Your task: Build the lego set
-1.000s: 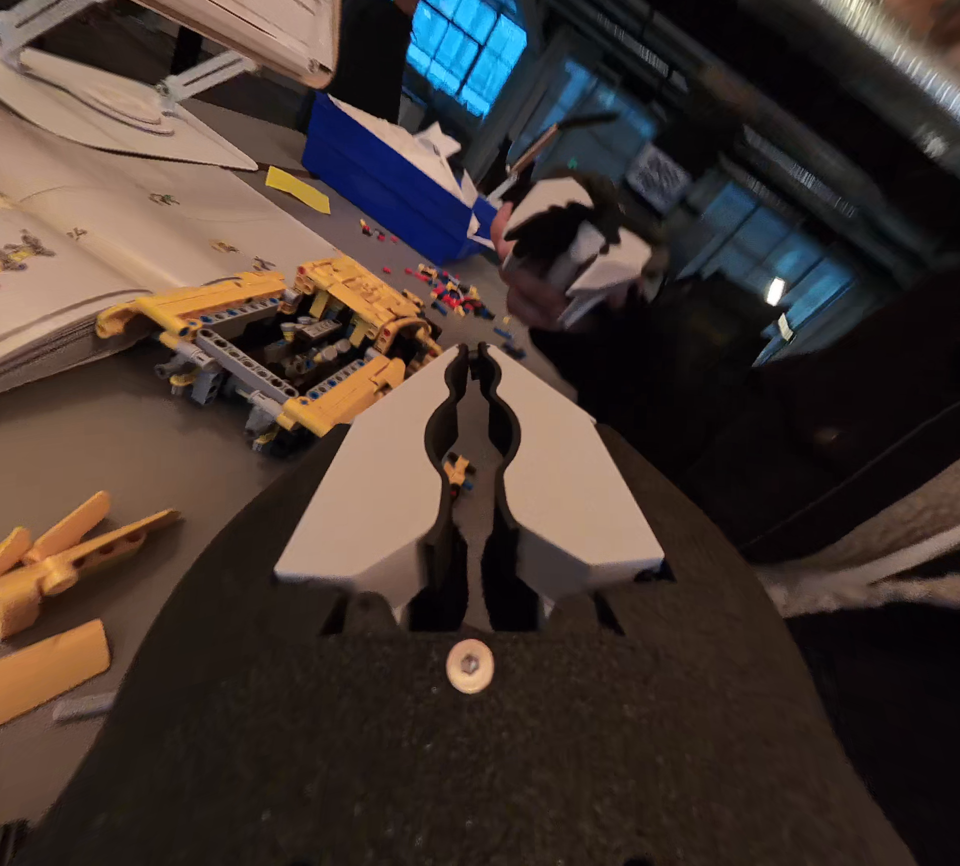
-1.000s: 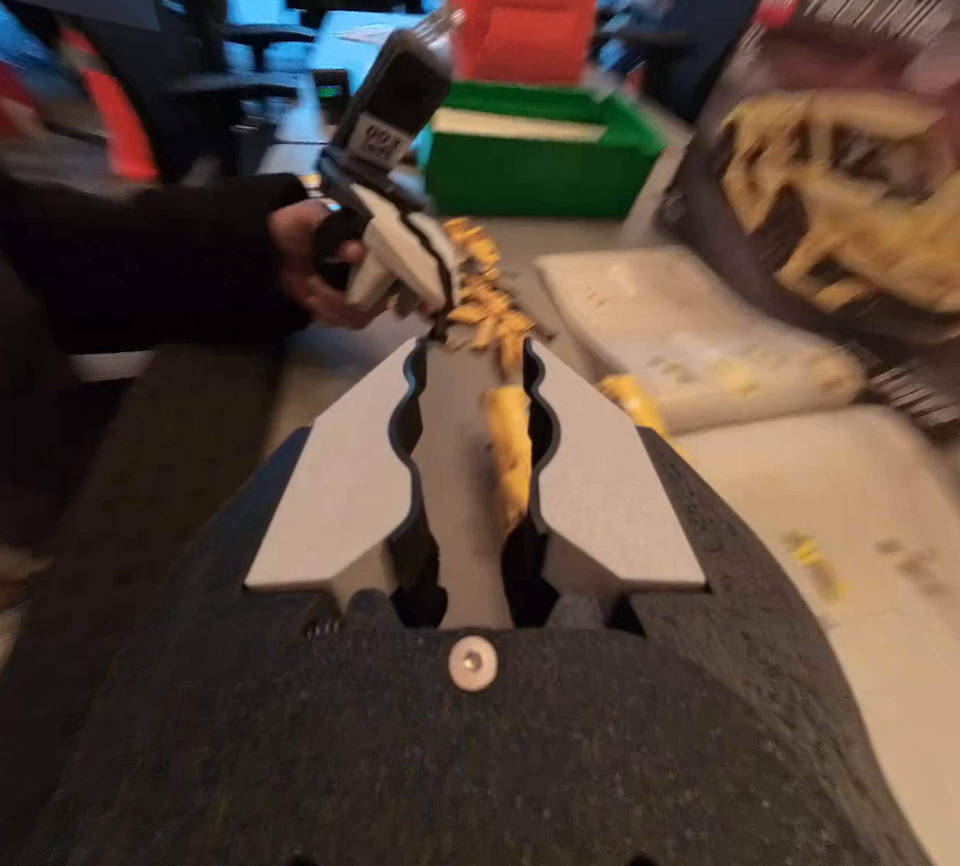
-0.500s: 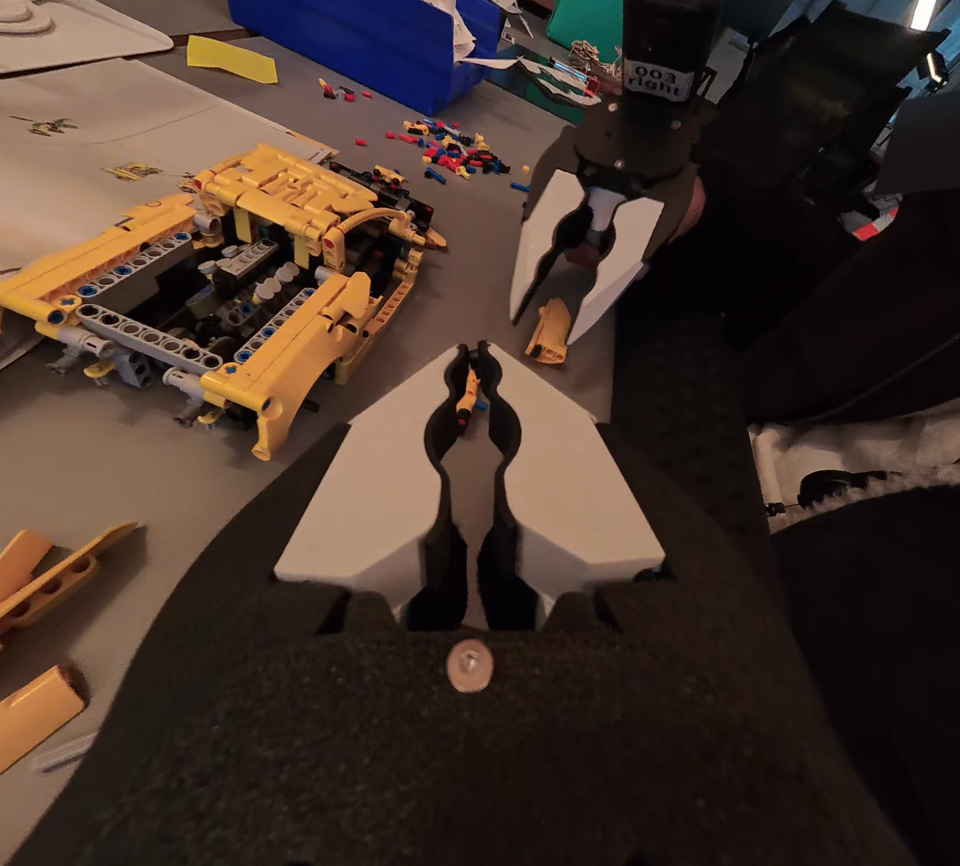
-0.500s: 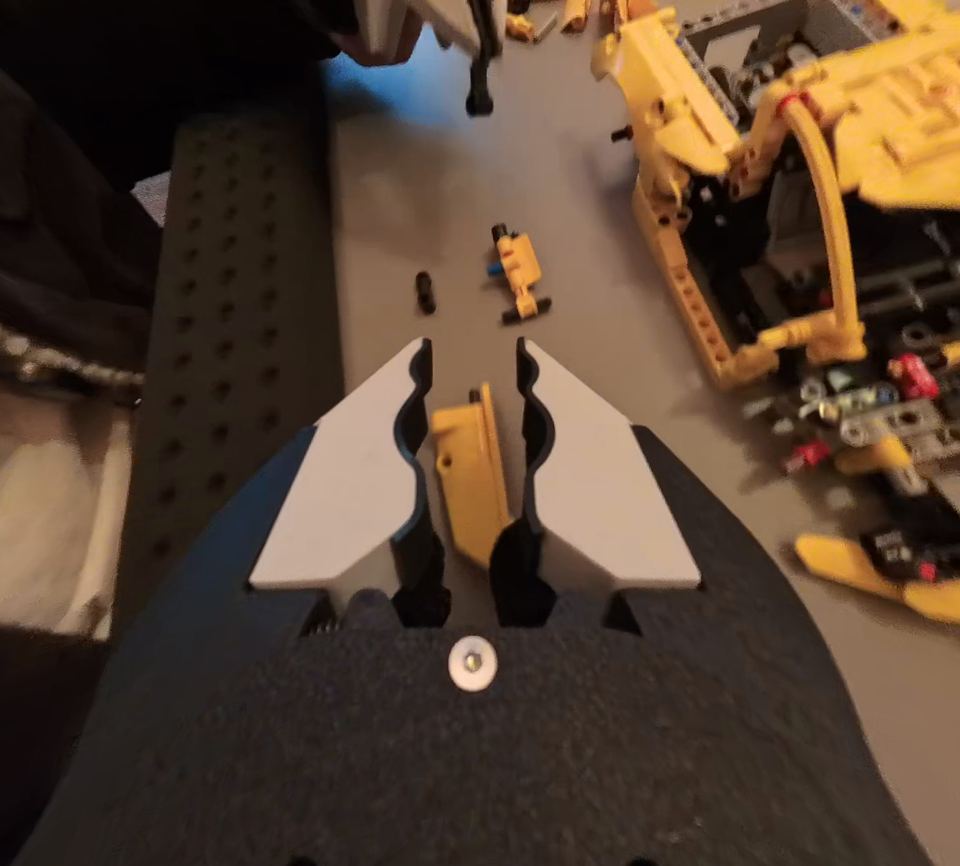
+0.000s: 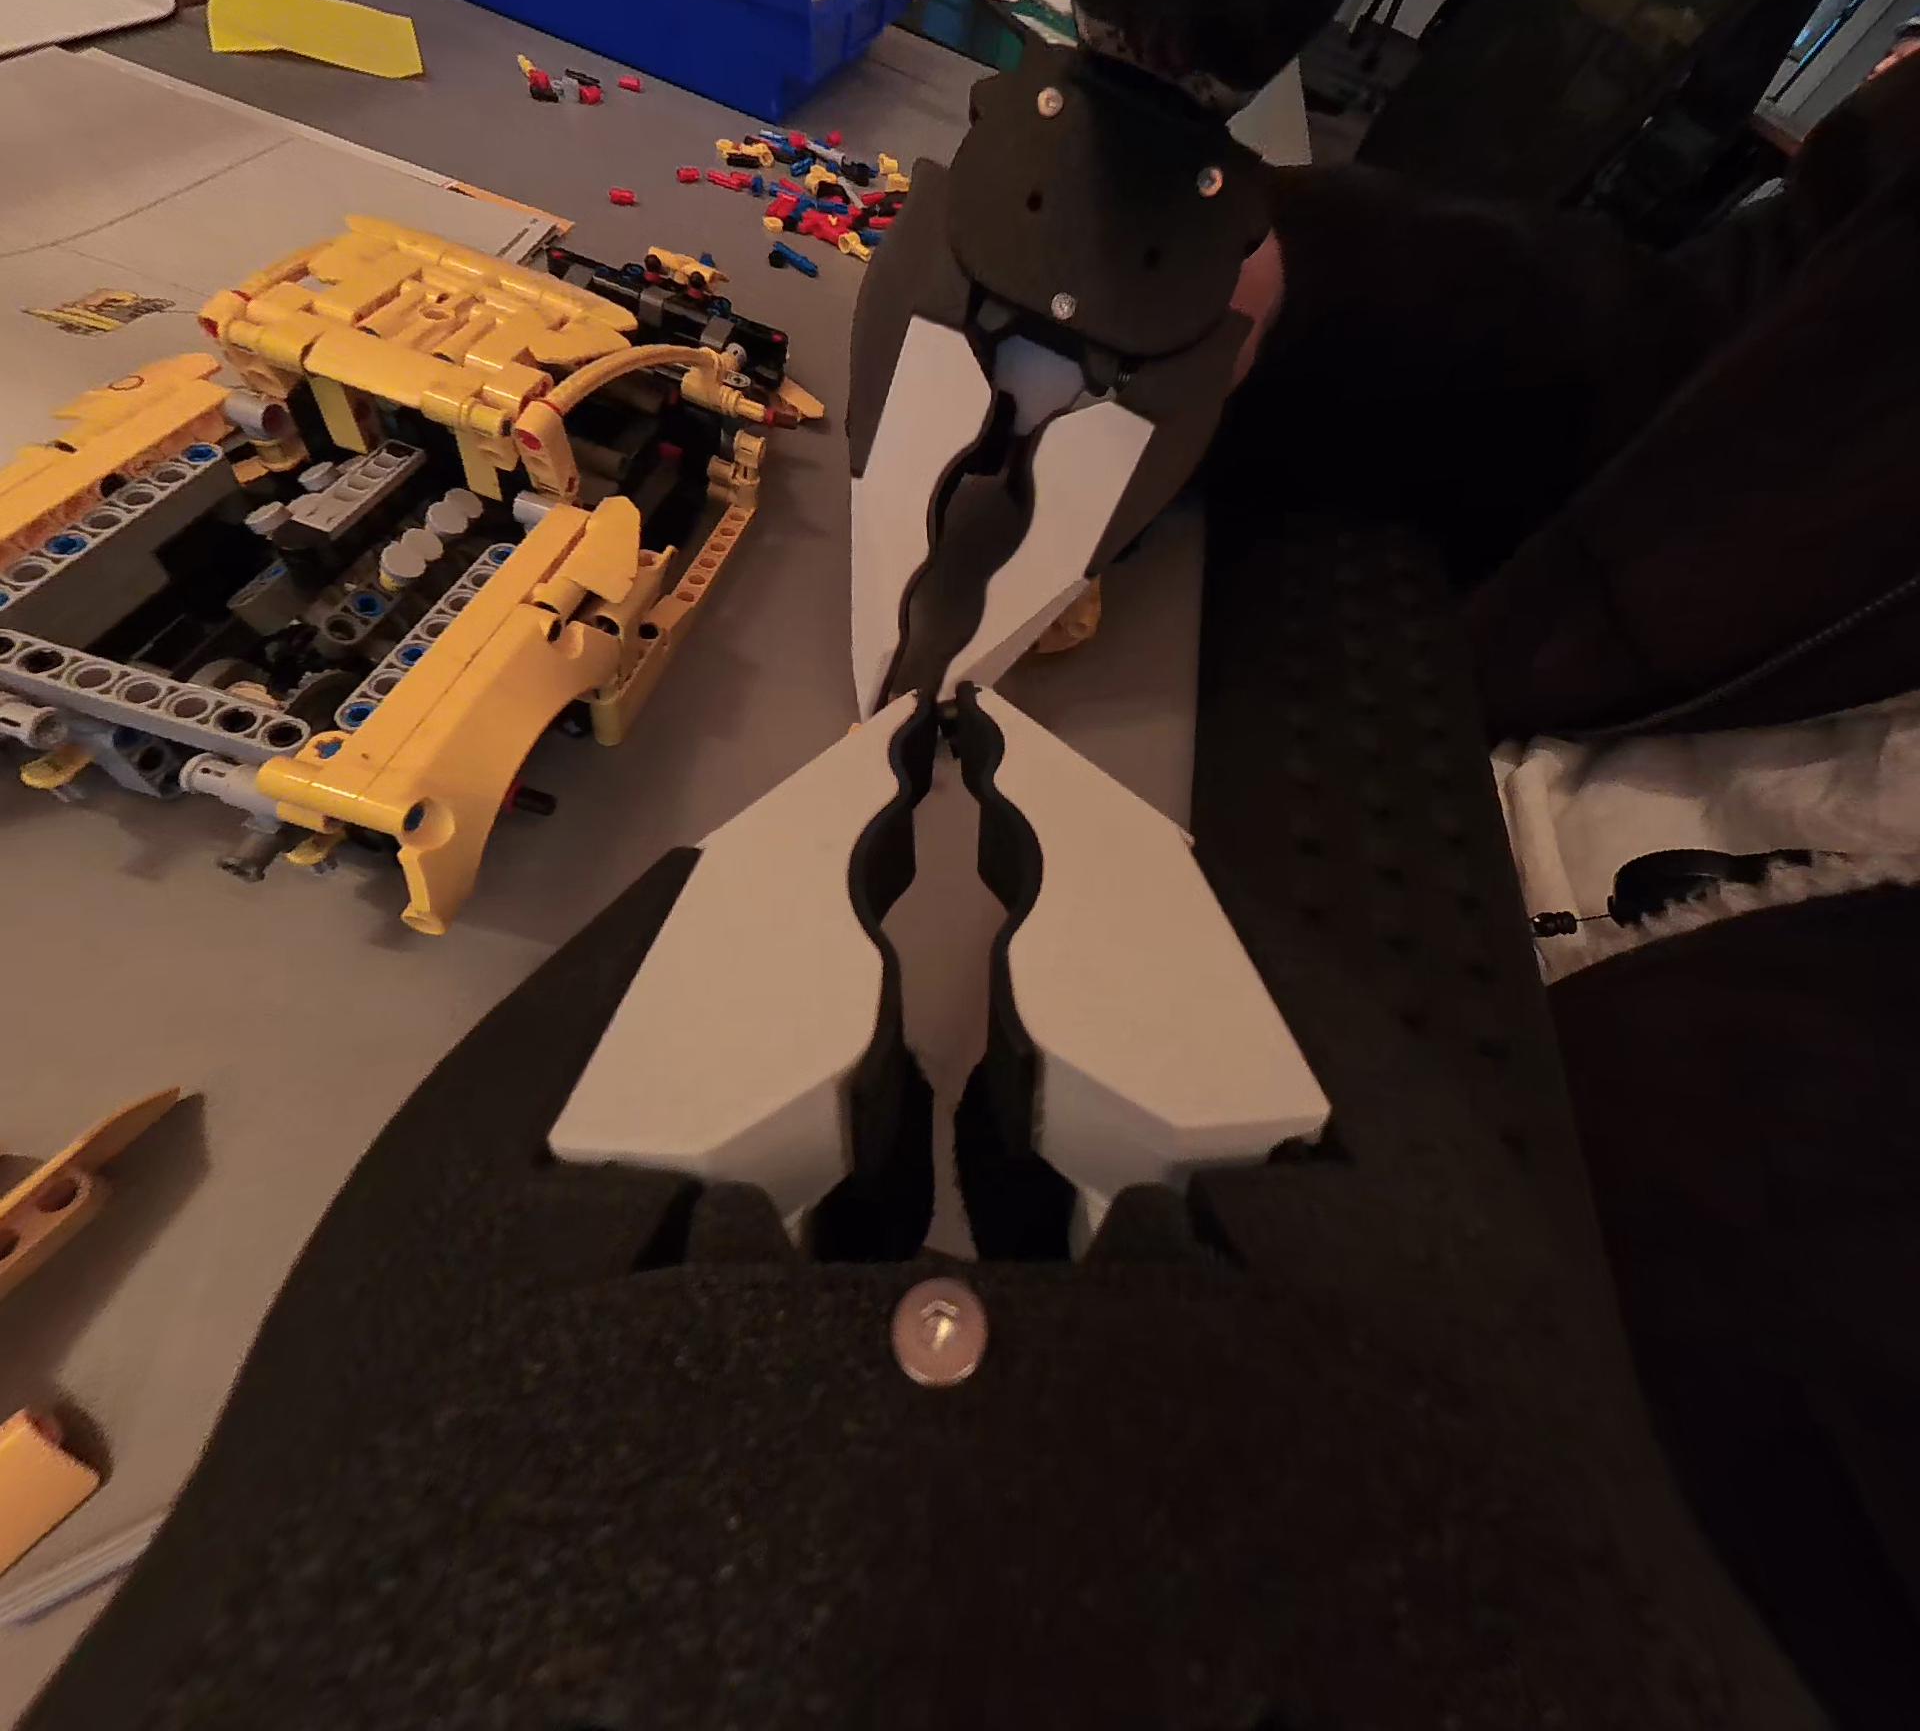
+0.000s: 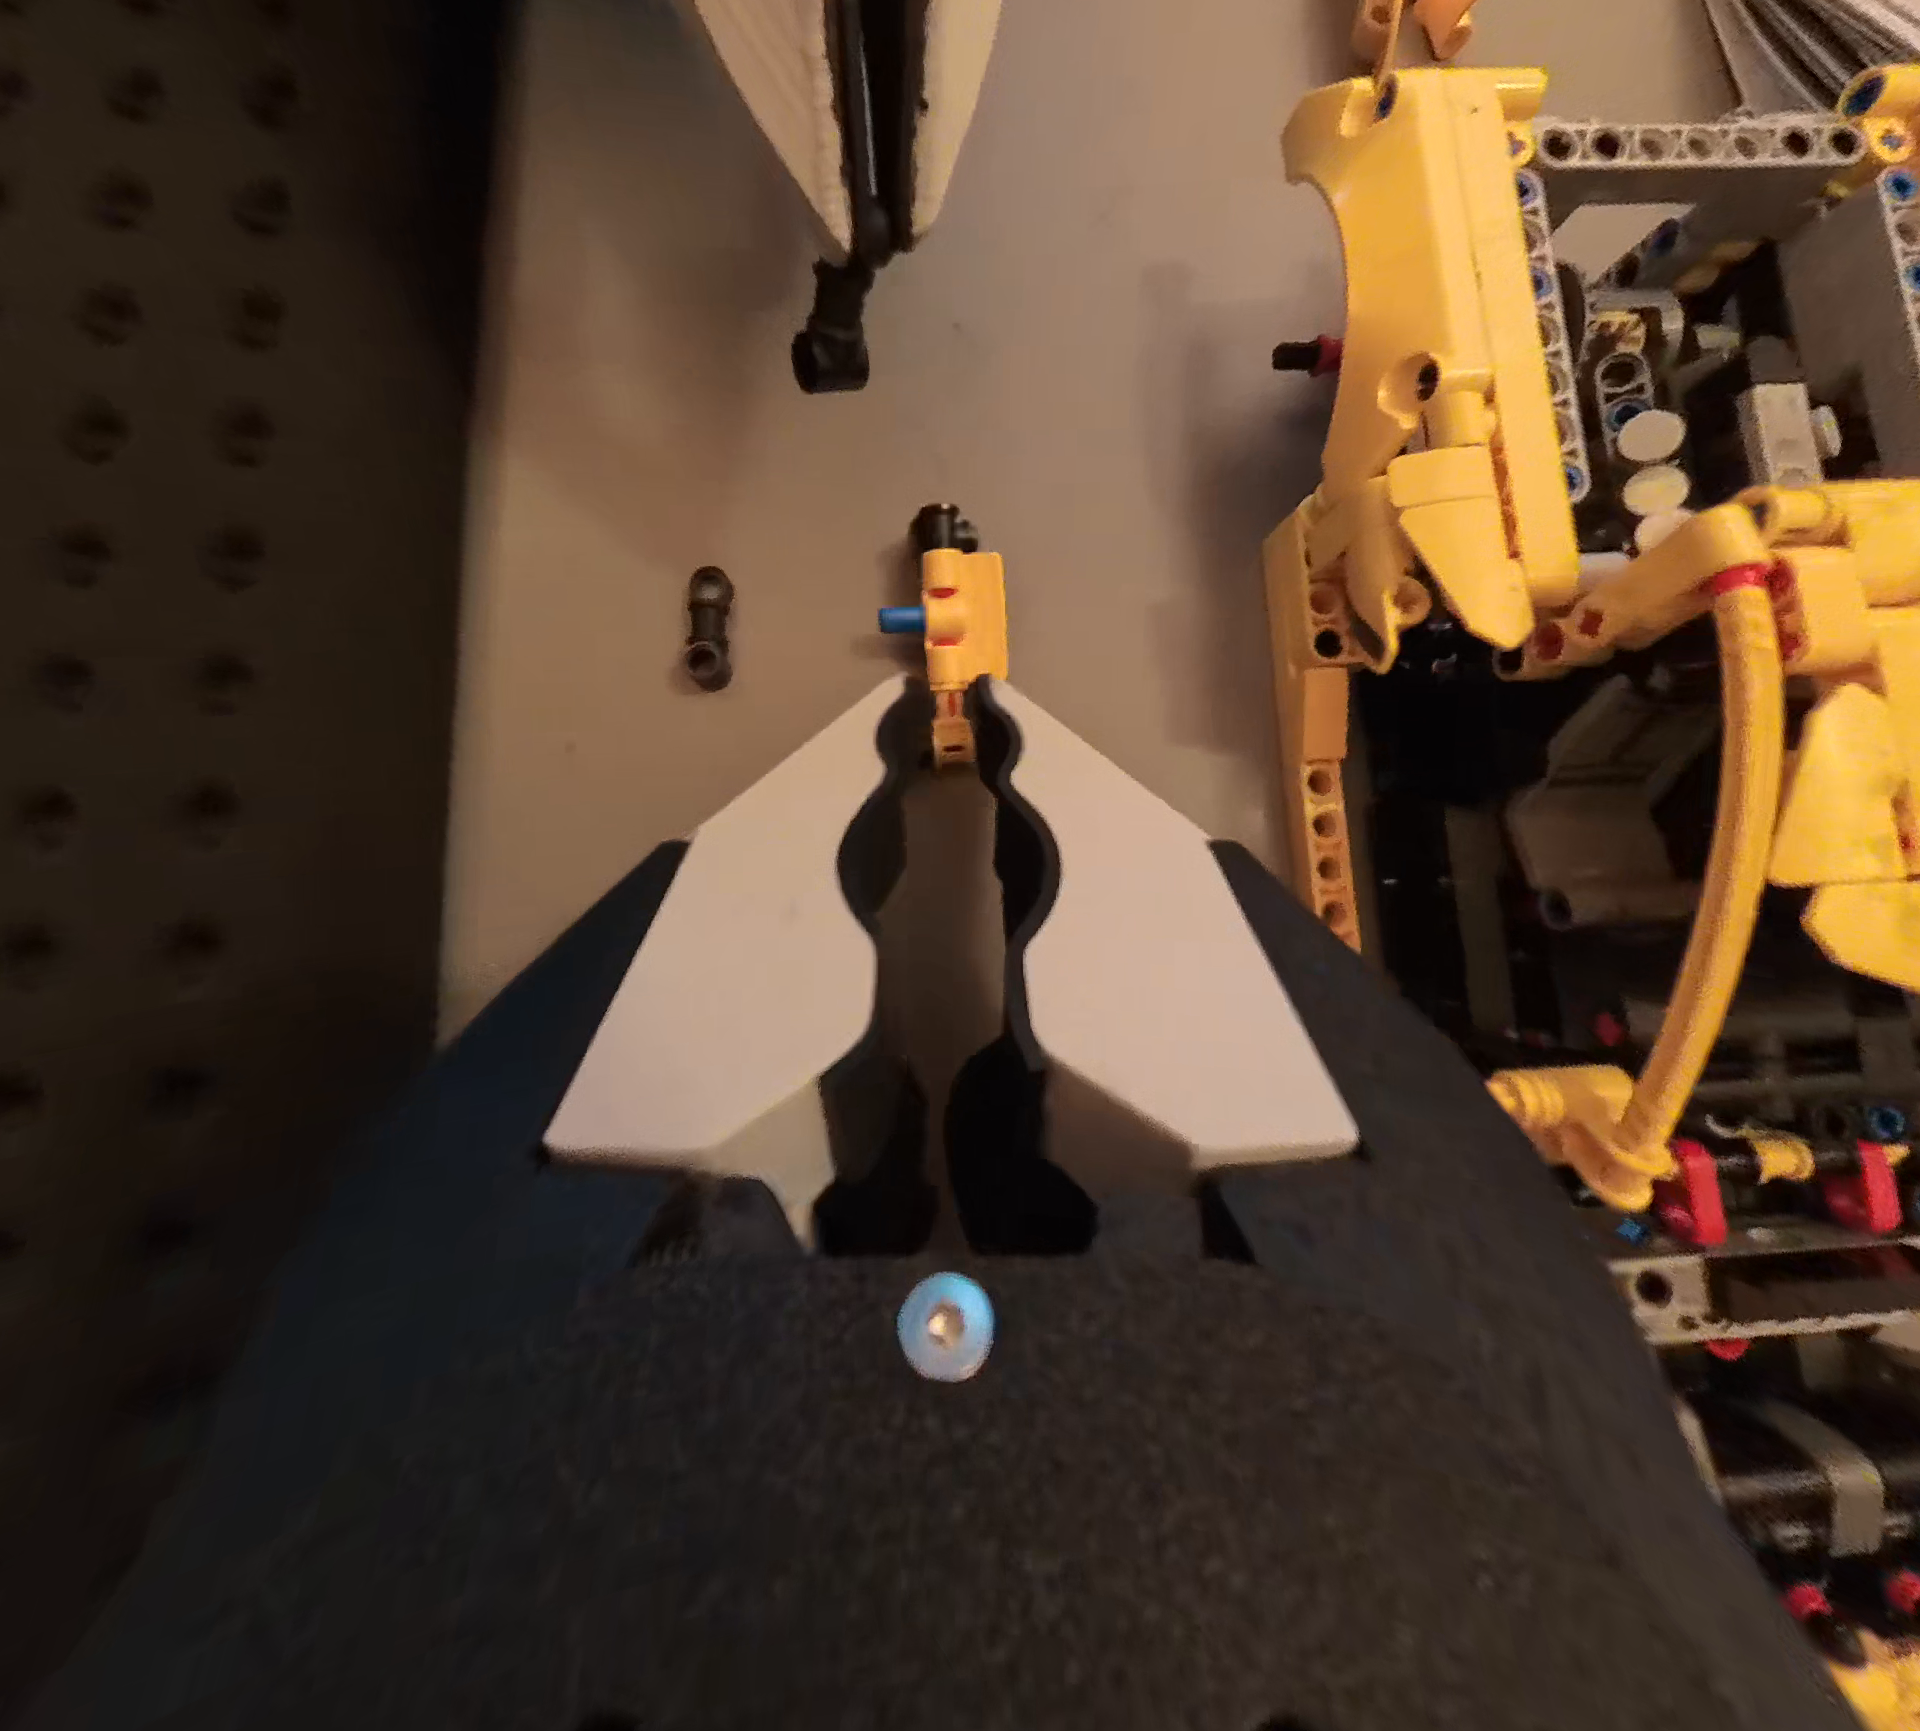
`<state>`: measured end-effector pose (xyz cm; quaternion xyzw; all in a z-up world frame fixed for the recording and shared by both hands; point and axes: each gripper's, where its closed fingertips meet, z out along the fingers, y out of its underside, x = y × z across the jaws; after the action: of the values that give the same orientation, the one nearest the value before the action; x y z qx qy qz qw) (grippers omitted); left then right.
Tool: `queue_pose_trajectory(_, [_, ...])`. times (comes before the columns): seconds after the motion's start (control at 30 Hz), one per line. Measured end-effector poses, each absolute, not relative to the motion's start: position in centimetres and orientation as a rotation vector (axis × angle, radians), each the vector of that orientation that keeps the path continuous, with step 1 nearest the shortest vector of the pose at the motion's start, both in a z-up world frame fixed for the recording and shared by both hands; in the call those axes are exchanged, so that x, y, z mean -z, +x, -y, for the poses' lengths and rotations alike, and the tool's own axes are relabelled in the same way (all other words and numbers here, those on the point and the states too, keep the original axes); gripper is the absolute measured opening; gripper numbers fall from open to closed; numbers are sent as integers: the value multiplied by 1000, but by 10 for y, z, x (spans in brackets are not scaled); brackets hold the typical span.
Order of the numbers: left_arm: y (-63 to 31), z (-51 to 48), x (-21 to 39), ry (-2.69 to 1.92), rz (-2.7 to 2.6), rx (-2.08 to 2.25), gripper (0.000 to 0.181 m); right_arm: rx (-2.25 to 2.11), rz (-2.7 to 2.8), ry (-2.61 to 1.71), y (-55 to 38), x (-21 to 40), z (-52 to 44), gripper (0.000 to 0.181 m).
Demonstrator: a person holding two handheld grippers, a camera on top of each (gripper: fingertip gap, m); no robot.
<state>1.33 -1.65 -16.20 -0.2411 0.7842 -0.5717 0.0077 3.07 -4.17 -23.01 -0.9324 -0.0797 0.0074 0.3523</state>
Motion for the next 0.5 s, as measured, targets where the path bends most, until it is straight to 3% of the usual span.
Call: queue_pose_trajectory(0.5, [-5,27,170,-595,-2571,1752,3,-523,192,-2439,0,207,36,5])
